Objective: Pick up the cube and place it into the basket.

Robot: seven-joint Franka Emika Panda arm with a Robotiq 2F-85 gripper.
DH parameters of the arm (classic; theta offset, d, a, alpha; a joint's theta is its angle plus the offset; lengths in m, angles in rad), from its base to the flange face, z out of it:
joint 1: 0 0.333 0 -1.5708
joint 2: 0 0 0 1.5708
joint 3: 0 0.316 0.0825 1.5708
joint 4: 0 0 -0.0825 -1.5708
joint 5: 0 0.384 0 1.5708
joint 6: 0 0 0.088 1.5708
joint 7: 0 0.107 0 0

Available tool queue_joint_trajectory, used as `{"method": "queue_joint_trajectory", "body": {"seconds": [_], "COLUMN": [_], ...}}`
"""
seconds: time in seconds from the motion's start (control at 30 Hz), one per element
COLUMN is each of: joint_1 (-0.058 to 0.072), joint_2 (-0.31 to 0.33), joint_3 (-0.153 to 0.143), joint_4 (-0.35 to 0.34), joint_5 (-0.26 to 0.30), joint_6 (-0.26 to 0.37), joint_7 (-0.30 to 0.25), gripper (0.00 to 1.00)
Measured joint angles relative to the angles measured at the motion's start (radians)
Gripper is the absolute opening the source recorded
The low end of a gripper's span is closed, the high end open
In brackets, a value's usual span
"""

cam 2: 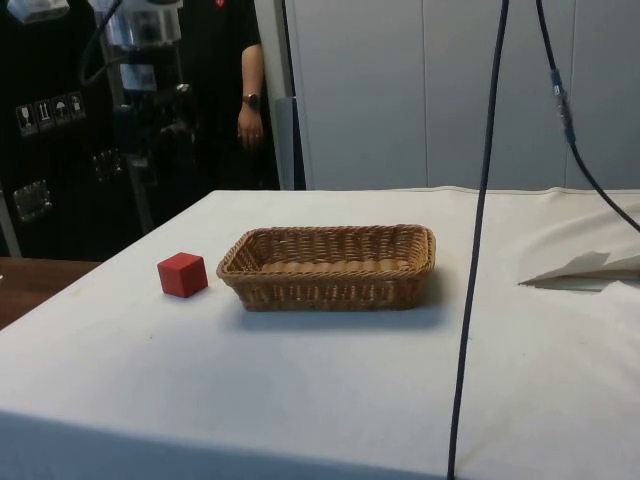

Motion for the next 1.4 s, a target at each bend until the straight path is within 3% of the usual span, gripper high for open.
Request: {"method": "queue_joint_trajectory", "body": {"seconds": [0.53, 1.4], "joint_1": [-0.001, -0.007], "joint_2": [0.069, 0.186], "joint_3": [-0.001, -0.002], "joint_4": [0.0, 0.032], "joint_5": [0.0, 0.003], "joint_6": [0.093, 0.162], "joint_7": [0.002, 0.041], "gripper": [1.0, 1.0]}}
